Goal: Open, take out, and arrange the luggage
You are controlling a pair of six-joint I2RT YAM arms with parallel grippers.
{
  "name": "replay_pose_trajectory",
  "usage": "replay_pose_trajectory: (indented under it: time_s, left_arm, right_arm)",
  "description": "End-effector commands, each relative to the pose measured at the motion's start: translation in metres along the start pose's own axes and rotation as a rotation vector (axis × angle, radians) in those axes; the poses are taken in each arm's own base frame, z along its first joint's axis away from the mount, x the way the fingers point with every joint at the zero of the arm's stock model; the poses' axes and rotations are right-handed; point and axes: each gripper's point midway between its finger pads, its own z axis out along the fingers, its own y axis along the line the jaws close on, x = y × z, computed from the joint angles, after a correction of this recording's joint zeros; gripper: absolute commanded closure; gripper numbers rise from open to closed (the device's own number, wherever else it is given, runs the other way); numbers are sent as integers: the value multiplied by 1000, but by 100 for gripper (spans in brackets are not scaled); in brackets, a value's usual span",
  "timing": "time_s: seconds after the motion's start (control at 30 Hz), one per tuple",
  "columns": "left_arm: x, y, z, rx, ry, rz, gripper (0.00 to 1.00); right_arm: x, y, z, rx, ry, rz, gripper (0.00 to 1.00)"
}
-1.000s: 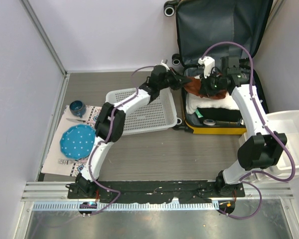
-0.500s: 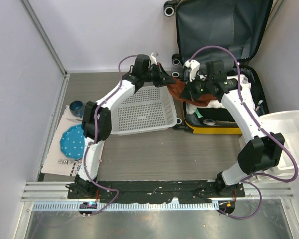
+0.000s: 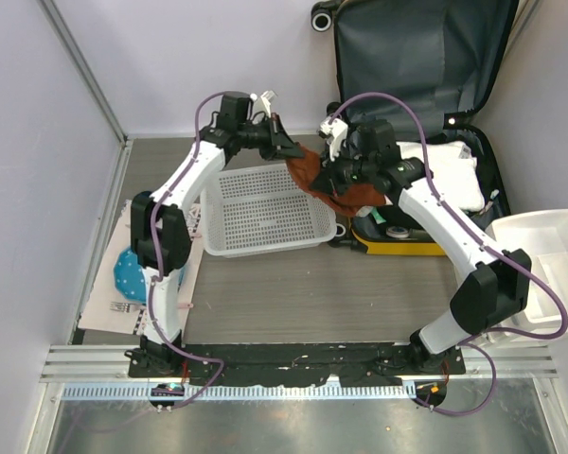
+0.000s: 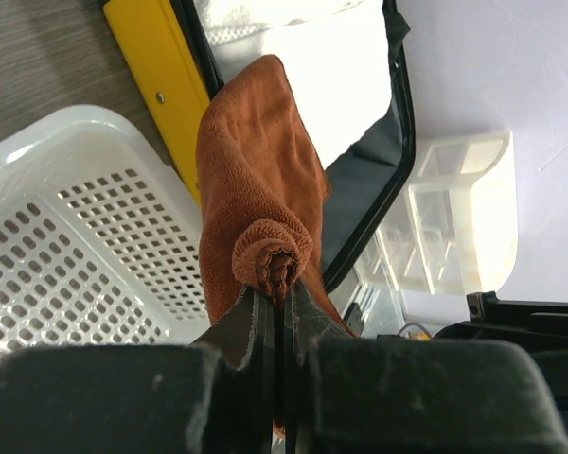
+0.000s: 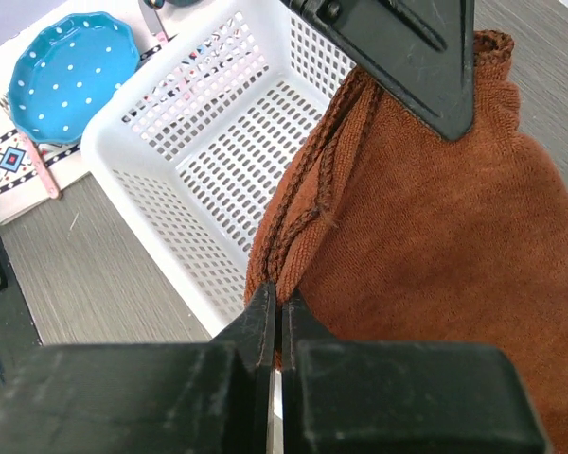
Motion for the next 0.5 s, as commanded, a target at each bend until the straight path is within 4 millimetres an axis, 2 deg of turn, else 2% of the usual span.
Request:
replay_pose_trajectory:
  time_s: [0.0, 0.13, 0.17, 0.2, 0.27, 0.33, 0.4, 0.43, 0.47]
  left_arm:
    - [-31, -21, -45, 28, -97, 138, 100]
    - [-28, -16, -60, 44, -100, 100, 100]
    - [-36, -17, -72, 54, -132, 107, 100]
    - [-29, -7, -74, 49, -123, 69, 100]
    - [-37, 1, -87, 56, -160, 87, 100]
    - [-35, 14, -94, 32, -165, 87, 100]
    - [-36, 27, -101, 10, -170, 79, 100]
    - [-36, 36, -102, -17, -175, 83, 100]
    - [-32, 49, -103, -52, -160, 87, 100]
  right_arm:
    - [-22, 29, -4, -52, -36, -2, 100]
    - [-31, 41, 4, -66, -45, -35, 99]
    - [-32, 43, 7, -66, -44, -37, 100]
    - [-35, 50, 11, -68, -49, -54, 99]
    - [-35, 57, 19, -70, -44, -85, 99]
    - [-27, 64, 36, -65, -7, -111, 100]
    - [-25, 66, 47, -64, 11, -135, 100]
    - [-15, 62, 60, -50, 42, -131, 99]
    - [-15, 64, 66, -56, 45, -136, 100]
